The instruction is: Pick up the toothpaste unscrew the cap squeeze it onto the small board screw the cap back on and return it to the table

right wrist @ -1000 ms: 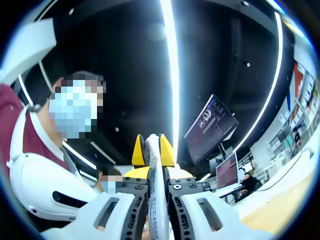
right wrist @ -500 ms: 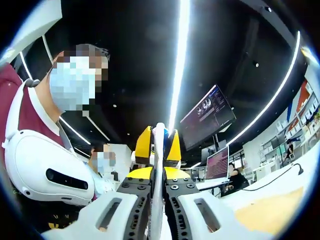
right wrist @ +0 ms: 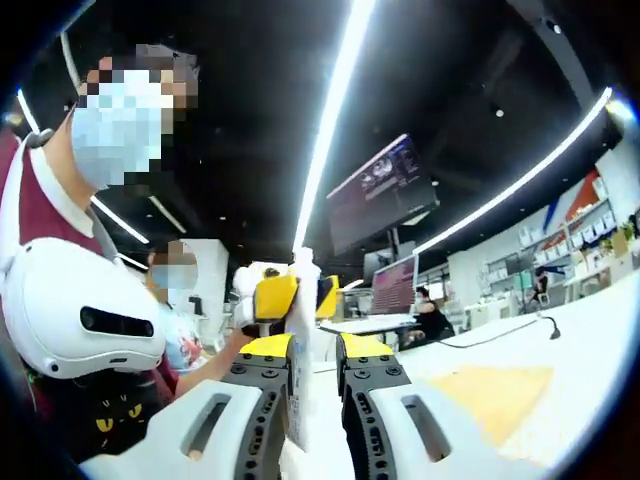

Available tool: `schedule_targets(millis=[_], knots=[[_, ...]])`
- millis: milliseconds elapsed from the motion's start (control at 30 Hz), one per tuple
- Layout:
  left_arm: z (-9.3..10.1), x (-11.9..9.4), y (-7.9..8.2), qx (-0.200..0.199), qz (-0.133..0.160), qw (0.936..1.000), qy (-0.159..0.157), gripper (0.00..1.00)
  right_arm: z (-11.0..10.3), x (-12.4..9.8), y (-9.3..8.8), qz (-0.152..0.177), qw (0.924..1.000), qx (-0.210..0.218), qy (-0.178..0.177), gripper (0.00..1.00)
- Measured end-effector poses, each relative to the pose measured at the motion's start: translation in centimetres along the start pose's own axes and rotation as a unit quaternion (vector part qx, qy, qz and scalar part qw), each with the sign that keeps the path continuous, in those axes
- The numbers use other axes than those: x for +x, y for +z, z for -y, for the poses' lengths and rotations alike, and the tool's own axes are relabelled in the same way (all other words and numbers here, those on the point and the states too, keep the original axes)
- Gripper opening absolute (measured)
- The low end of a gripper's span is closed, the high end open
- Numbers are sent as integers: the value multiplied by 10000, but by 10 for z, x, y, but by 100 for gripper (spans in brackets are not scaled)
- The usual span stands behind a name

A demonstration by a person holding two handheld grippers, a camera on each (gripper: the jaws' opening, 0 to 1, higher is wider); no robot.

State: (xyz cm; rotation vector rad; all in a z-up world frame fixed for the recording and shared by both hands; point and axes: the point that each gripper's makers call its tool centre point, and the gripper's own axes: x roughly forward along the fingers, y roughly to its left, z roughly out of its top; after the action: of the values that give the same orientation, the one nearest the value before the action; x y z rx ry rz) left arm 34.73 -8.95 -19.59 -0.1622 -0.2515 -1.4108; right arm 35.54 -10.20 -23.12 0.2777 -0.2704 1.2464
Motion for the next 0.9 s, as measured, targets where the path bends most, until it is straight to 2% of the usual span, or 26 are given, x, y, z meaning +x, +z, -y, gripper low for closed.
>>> schedule_targets(millis=[100,167,267,367,500,600,667,767,900], knots=[[-7,-3,-8,144,-106,9996,199,13,25,-18,4,-35,9975,2,-699,15],[-11,-4,-14,158,-126,9993,301,13,44,-32,5,-163,9920,-126,-1242,14],[-16,-7,-19,181,-146,9987,462,13,69,-53,3,-458,9776,-416,-2012,12],[-22,-11,-22,216,-132,9978,616,13,85,-68,-9,-966,9614,-692,-2483,12],[-27,-15,-21,292,-137,9966,753,13,91,-70,-25,-1384,9521,-764,-2616,11],[-28,-16,-20,360,-131,9961,799,13,98,-71,-39,-1718,9410,-851,-2787,11],[-27,-16,-19,397,-110,9959,811,13,104,-74,-56,-2052,9312,-779,-2910,11],[-28,-16,-19,429,-119,9955,839,13,112,-73,-69,-2220,9253,-681,-2997,11],[-30,-18,-20,490,-170,9945,905,13,118,-74,-78,-2416,9178,-670,-3078,12]])
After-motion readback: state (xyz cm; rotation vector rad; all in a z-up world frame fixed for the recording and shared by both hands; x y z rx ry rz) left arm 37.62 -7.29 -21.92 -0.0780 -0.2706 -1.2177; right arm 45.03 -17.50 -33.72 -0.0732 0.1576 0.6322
